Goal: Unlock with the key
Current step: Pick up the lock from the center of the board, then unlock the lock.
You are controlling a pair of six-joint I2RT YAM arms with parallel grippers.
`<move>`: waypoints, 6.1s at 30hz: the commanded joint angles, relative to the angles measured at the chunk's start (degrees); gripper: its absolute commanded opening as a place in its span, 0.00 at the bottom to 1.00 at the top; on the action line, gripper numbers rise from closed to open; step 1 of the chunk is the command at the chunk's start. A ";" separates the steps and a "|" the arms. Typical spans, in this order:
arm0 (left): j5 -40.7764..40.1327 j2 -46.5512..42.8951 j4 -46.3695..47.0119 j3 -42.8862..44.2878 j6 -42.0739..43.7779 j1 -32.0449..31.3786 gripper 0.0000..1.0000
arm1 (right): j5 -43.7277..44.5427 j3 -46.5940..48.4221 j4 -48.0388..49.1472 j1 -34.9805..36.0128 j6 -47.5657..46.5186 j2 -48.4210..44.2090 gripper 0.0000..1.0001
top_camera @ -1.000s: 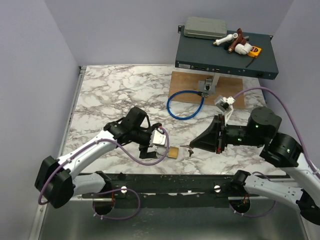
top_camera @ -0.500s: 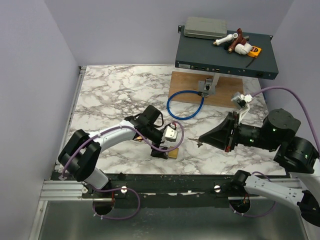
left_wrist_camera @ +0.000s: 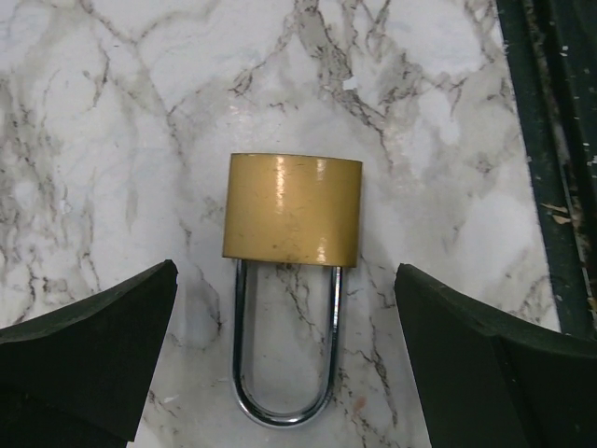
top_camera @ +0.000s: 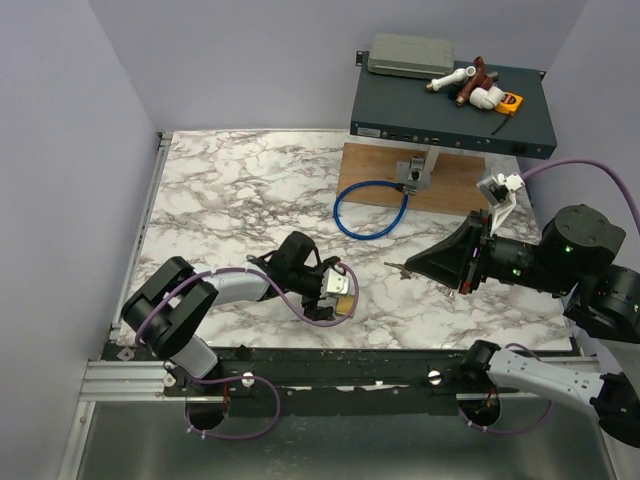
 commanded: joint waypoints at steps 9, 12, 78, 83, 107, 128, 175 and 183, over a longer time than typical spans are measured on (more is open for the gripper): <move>-0.17 5.05 2.70 0.26 4.37 -3.48 0.98 | 1.75 5.65 -5.46 0.06 -1.53 1.67 0.01; 0.43 6.60 -0.67 1.87 5.44 -4.03 0.94 | 2.20 7.22 -6.80 0.06 -1.73 1.92 0.01; 1.33 -39.60 -13.42 31.09 5.79 -3.29 0.00 | -12.20 23.37 -11.00 0.09 -18.46 20.32 0.01; -0.20 -39.26 -11.75 30.21 5.06 -3.13 0.00 | -10.36 21.66 -11.28 0.07 -19.18 20.23 0.01; -8.88 -40.63 -9.67 27.13 8.39 -3.11 0.00 | -2.76 22.20 -10.01 0.05 -18.93 23.39 0.01; -8.76 -41.86 -9.68 26.38 8.36 -3.08 0.00 | -2.37 23.69 -8.77 0.10 -18.84 24.17 0.01; -7.67 -42.49 -7.82 26.30 6.82 -3.09 0.00 | -2.79 21.70 -6.58 0.06 -18.70 25.33 0.01; -7.49 -42.65 -7.95 26.11 6.59 -3.09 0.00 | -2.95 21.38 -4.86 0.05 -17.95 25.33 0.01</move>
